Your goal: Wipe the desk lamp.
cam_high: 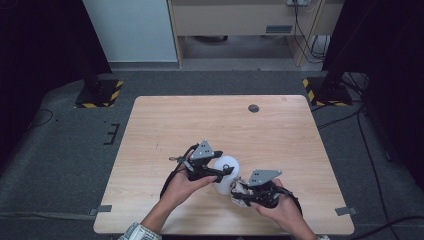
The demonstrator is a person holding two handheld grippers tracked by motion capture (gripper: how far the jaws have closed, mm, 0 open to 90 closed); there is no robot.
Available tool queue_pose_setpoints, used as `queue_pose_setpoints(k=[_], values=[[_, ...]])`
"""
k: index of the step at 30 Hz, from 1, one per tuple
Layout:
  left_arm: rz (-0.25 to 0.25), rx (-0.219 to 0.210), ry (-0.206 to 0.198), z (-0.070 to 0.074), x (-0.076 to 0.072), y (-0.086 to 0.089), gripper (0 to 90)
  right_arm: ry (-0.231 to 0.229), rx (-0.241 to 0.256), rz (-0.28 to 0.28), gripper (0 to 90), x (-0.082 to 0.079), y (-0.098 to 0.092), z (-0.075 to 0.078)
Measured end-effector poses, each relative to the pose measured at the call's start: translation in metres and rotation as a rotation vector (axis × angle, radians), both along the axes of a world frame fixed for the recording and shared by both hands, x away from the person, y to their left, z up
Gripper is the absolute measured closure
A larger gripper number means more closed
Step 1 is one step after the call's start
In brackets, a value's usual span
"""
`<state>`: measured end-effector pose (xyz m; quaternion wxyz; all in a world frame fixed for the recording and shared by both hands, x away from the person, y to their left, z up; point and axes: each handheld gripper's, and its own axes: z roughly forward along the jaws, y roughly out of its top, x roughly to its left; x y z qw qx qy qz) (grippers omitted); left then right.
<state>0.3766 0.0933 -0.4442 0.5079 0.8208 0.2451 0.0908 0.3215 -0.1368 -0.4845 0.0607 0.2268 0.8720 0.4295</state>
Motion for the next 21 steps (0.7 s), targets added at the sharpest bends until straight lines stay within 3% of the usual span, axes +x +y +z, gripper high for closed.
queue_pose_setpoints(k=[5,9,14,21], values=[[-0.002,-0.004,0.006,0.000,0.001,0.001,27.5,0.007,-0.044,0.013,69.5,0.000,0.006,-0.006],[-0.002,-0.003,0.008,0.000,0.001,0.001,27.5,-0.006,-0.016,0.023,69.5,-0.002,0.006,-0.001],[-0.001,0.002,0.009,0.000,0.001,0.001,27.5,-0.040,0.065,0.044,69.5,-0.006,0.008,0.011],[0.000,0.005,0.007,0.001,0.000,0.001,27.5,-0.021,0.027,0.054,69.6,-0.004,0.015,0.003]])
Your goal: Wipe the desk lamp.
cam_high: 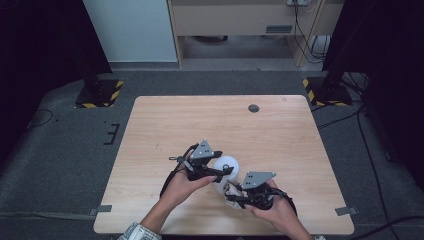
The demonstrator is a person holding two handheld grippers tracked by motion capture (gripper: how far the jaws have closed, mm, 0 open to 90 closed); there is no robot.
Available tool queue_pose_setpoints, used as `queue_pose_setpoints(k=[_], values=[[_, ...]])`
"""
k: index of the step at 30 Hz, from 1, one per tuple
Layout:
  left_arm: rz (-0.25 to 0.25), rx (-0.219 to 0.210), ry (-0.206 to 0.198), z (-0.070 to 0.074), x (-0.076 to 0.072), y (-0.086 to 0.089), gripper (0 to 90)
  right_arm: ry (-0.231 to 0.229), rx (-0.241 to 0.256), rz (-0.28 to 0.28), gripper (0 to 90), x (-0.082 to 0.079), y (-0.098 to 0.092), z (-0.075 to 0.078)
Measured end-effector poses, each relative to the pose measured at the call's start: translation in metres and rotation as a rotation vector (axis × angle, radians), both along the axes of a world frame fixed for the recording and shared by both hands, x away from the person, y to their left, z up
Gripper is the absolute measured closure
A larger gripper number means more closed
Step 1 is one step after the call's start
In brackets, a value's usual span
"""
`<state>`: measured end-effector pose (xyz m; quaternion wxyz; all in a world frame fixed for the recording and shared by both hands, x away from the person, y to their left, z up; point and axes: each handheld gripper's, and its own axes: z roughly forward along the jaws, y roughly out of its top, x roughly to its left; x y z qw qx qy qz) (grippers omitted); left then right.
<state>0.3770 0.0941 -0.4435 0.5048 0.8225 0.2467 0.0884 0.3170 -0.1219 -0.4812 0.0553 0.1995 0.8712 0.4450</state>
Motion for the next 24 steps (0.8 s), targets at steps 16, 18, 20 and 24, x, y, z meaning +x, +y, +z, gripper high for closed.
queue_pose_setpoints(k=[16,18,20,24], values=[[0.000,0.001,0.004,0.000,0.000,0.000,27.4,-0.007,0.029,0.011,69.5,0.000,0.000,0.003],[0.000,0.001,0.004,0.000,0.000,0.000,27.5,-0.008,0.036,0.010,69.5,0.000,0.000,0.004],[0.000,0.003,0.004,0.000,0.000,0.000,27.4,-0.009,0.032,0.012,69.5,0.000,0.001,0.002],[0.001,0.004,0.004,0.000,0.000,0.000,27.4,0.005,-0.020,0.011,69.5,0.001,0.004,-0.004]])
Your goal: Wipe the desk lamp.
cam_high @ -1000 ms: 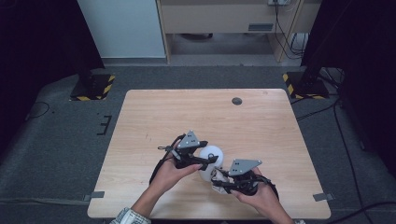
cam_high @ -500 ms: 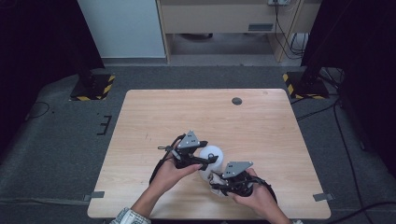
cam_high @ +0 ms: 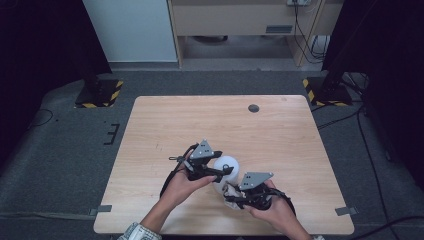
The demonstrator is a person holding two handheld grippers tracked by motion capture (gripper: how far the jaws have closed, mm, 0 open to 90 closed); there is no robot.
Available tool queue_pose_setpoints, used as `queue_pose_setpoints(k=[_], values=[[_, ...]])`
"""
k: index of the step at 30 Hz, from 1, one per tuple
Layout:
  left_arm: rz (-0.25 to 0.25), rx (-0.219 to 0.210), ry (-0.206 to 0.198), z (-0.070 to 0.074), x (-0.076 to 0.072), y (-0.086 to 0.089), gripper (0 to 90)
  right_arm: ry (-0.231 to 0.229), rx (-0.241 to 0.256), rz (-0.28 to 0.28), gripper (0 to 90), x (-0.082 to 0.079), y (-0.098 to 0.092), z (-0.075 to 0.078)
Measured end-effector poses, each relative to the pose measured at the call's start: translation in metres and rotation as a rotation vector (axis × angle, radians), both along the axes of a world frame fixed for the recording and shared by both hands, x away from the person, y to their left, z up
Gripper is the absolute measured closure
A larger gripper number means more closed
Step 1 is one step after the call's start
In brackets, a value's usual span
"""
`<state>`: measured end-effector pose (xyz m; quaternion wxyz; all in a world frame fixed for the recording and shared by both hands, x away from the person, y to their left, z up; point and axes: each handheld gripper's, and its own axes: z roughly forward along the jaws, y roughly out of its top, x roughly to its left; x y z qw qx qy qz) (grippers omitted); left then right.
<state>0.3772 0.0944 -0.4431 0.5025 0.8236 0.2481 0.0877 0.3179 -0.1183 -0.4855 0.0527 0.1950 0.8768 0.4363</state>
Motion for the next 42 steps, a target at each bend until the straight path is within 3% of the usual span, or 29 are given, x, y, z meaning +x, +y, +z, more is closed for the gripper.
queue_pose_setpoints(k=[3,6,8,12,14,17,22,25,32,38,42], values=[[0.000,-0.001,0.000,0.000,0.000,0.000,27.4,0.009,-0.034,0.000,69.5,0.001,0.002,-0.005],[0.001,-0.002,0.000,0.000,0.000,0.000,27.4,-0.011,-0.057,0.001,69.5,-0.001,0.003,-0.002],[0.001,-0.004,0.000,0.000,0.000,0.000,27.4,-0.015,-0.039,-0.003,69.5,-0.001,0.002,0.000],[-0.001,-0.001,0.000,0.000,0.000,0.000,27.4,-0.025,0.044,-0.005,69.5,-0.003,-0.001,0.011],[-0.002,-0.001,0.001,0.000,0.000,0.000,27.4,-0.036,0.051,-0.005,69.5,-0.004,0.000,0.013],[0.000,-0.004,0.002,0.000,0.000,0.000,27.4,-0.035,0.034,-0.001,69.6,-0.004,0.003,0.009],[-0.002,-0.001,0.000,0.000,0.000,0.000,27.4,-0.018,-0.062,0.000,69.5,-0.002,0.009,-0.005],[-0.004,0.000,-0.003,0.000,0.001,0.000,27.4,-0.022,-0.079,0.001,69.4,-0.002,0.010,-0.004],[-0.001,0.000,0.001,0.000,0.000,0.000,27.5,-0.036,0.068,0.000,69.5,-0.004,0.003,0.015],[-0.003,0.001,0.003,0.000,0.000,0.000,27.5,-0.054,0.093,-0.001,69.5,-0.006,0.005,0.020],[-0.002,0.001,0.002,0.000,0.000,0.000,27.5,-0.063,0.077,0.003,69.5,-0.007,0.010,0.019]])
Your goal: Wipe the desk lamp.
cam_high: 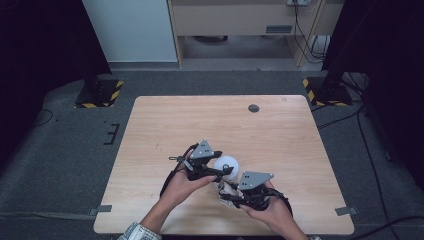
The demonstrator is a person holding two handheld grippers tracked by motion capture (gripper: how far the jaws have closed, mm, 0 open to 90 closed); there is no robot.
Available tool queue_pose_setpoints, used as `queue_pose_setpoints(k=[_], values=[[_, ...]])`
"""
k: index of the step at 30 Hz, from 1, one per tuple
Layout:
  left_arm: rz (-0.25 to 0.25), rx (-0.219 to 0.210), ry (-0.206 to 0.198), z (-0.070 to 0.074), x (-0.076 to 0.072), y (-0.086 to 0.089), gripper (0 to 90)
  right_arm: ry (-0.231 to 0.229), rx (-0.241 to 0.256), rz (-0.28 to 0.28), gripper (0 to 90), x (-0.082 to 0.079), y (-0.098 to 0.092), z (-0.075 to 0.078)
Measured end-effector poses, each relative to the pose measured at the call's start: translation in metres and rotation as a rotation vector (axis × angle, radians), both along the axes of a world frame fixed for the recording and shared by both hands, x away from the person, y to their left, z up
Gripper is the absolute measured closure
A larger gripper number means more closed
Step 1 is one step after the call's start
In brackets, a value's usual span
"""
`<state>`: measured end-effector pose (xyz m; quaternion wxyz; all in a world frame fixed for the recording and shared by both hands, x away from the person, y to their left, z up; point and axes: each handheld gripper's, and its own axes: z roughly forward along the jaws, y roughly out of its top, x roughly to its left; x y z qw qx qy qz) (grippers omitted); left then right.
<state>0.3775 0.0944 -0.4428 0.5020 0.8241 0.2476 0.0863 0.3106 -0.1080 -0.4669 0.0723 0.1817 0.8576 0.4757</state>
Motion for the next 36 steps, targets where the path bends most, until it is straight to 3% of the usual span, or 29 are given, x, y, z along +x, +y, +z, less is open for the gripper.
queue_pose_setpoints(k=[14,22,30,36], values=[[0.003,0.000,0.001,0.000,0.000,0.000,27.4,0.041,-0.131,0.010,69.6,0.006,0.009,-0.023],[0.004,0.000,0.001,0.000,0.000,0.000,27.4,0.053,-0.167,0.003,69.4,0.007,0.008,-0.027],[0.005,0.002,-0.002,0.000,0.000,0.000,27.5,0.025,-0.044,-0.003,69.5,0.004,0.002,-0.009],[0.002,0.003,-0.005,0.000,0.001,0.000,27.4,0.022,-0.089,0.002,69.5,0.004,0.008,-0.016]])
